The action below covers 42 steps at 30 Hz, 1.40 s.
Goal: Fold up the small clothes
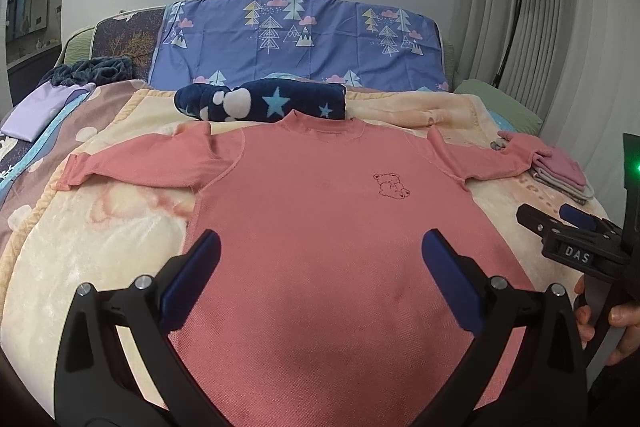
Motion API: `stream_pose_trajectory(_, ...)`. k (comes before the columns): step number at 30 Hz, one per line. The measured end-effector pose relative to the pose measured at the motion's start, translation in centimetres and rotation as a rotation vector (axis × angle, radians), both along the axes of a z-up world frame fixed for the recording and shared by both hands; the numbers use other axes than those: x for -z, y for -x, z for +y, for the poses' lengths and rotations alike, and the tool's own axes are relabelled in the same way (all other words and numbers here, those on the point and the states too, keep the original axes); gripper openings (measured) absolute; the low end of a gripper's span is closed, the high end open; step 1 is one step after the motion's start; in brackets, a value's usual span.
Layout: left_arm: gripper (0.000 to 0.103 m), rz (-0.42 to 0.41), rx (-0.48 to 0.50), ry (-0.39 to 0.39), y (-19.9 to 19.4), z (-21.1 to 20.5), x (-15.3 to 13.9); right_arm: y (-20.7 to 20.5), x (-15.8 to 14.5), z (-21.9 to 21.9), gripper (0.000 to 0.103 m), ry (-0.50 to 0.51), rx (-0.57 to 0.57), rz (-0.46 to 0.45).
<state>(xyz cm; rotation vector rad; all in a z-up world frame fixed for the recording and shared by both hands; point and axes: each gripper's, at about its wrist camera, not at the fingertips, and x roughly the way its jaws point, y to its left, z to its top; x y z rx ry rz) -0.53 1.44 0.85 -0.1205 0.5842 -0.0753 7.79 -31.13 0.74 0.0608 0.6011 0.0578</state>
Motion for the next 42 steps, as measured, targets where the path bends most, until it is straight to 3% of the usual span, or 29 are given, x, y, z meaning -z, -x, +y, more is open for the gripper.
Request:
stream_pose_trajectory(21, 0.101, 0.011, 0.009, 0.029, -0.7, 0.6, 0.2, -0.4, -1.1, 1.8, 0.102, 0.044, -0.013, -0.027)
stream_pose_trajectory(30, 0.101, 0.002, 0.009, 0.111, -1.2, 1.9, 0.5, -0.4, -1.6, 1.8, 0.1, 0.051, -0.005, -0.064)
stream_pose_trajectory(33, 0.101, 0.002, -0.03, 0.125, -1.4, 3.0, 0.5, -0.4, -1.9, 1.7, 0.084, 0.053, -0.008, -0.076)
stream_pose_trajectory(35, 0.101, 0.017, -0.061, 0.119, -1.8, 4.0, 0.6, -0.6, -2.0, 1.5, 0.059, 0.052, -0.006, -0.074)
stream_pose_trajectory(38, 0.098, 0.034, -0.086, 0.158, -2.6, 6.7, 1.0, -1.2, -1.9, 1.0, 0.029, 0.022, -0.009, -0.045)
stream_pose_trajectory(40, 0.082, 0.065, -0.109, 0.186, -3.4, 9.4, 1.6, -1.7, -1.7, 0.9, 0.022, 0.005, -0.024, -0.02)
stream_pose_trajectory(42, 0.071, 0.094, -0.14, 0.206, -4.0, 11.9, 2.4, -2.1, -1.3, 1.0, 0.021, 0.006, -0.034, -0.003)
